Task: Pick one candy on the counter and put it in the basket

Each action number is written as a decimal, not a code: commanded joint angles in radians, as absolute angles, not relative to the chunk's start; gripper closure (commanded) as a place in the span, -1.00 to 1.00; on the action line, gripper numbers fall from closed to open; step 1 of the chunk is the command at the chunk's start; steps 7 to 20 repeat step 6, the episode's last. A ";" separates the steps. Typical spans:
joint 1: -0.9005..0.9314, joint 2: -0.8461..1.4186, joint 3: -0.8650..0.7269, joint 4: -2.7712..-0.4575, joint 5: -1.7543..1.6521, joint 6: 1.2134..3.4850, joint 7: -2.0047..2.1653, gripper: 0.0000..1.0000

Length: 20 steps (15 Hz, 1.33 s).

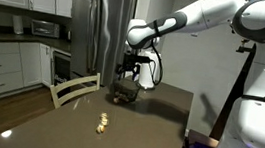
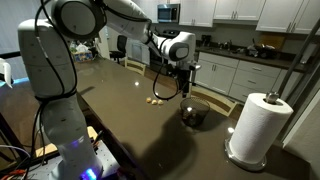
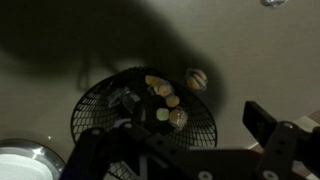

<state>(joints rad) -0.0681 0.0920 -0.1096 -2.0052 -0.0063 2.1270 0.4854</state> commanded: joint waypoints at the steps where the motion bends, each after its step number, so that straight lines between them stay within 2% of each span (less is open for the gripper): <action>1: -0.068 0.078 -0.103 -2.024 -0.004 2.125 0.473 -1.00; 20: -0.066 0.041 -0.094 -2.071 -0.002 2.127 0.461 -1.00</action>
